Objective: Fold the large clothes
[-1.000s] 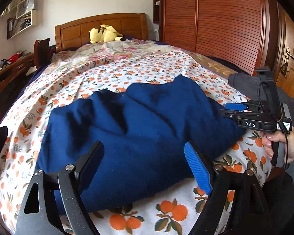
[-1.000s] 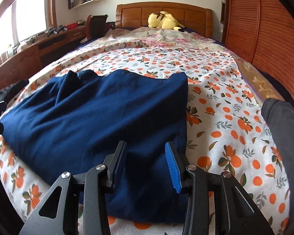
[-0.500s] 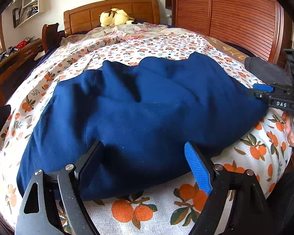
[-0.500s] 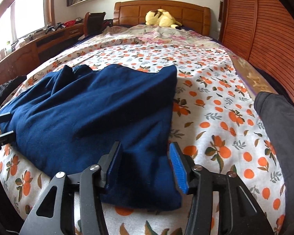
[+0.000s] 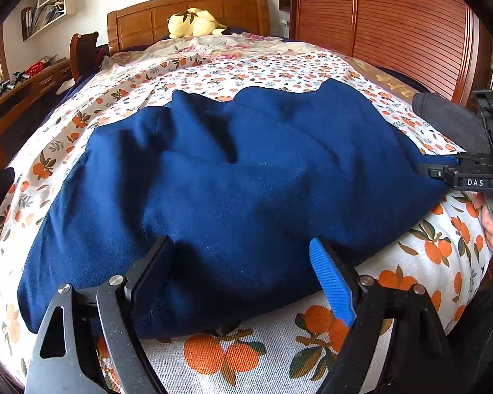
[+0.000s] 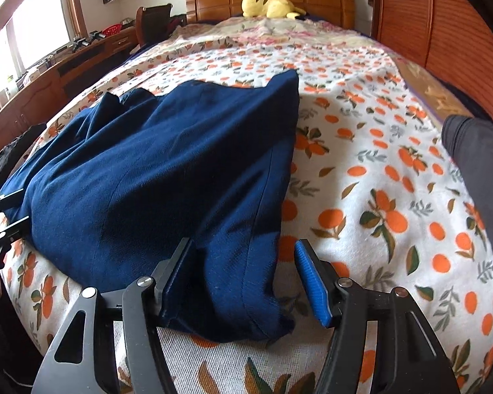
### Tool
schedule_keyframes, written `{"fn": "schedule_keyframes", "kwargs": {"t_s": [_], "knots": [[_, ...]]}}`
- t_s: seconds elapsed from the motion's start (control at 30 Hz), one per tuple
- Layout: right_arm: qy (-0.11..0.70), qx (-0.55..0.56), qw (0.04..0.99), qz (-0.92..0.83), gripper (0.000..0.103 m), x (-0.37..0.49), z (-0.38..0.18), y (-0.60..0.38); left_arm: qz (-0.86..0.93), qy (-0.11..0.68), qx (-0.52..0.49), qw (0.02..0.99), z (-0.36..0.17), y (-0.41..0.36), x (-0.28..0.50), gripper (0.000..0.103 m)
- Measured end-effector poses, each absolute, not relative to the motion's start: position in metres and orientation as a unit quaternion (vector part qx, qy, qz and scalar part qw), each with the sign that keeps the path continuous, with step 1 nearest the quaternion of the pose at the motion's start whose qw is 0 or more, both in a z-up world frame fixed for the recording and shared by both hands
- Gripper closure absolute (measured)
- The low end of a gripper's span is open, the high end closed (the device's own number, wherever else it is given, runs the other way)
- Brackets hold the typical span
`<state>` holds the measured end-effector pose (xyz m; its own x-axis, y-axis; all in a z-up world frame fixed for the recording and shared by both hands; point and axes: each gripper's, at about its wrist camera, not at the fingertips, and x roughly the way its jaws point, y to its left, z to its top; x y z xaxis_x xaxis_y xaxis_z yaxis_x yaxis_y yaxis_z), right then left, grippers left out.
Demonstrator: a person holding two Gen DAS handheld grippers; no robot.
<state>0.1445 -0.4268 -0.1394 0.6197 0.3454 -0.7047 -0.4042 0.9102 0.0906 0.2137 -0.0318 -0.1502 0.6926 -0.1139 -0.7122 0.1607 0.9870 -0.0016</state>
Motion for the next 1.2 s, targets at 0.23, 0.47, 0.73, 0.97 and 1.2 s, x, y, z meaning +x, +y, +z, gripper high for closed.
{"fn": "schedule_keyframes", "kwargs": {"t_s": [0.23, 0.47, 0.73, 0.97, 1.2], "knots": [[0.401, -0.011, 0.886, 0.231, 0.039, 0.152, -0.144, -0.430, -0.074, 0.384, 0.030, 0.920, -0.151, -0.032, 0.214, 0.018], [0.378, -0.005, 0.889, 0.257, 0.081, 0.148, -0.139, -0.431, -0.072, 0.384, 0.028, 0.920, -0.151, -0.031, 0.215, 0.018], [0.306, 0.024, 0.913, 0.270, 0.085, 0.134, -0.110, -0.437, -0.071, 0.367, 0.008, 0.928, -0.140, -0.023, 0.209, 0.018], [0.261, 0.046, 0.918, 0.295, 0.086, 0.131, -0.094, -0.427, -0.063, 0.337, 0.001, 0.940, -0.116, -0.006, 0.197, 0.018], [0.175, 0.019, 0.935, 0.307, 0.088, 0.111, -0.071, -0.401, -0.052, 0.310, -0.010, 0.949, -0.097, 0.022, 0.176, 0.018]]}}
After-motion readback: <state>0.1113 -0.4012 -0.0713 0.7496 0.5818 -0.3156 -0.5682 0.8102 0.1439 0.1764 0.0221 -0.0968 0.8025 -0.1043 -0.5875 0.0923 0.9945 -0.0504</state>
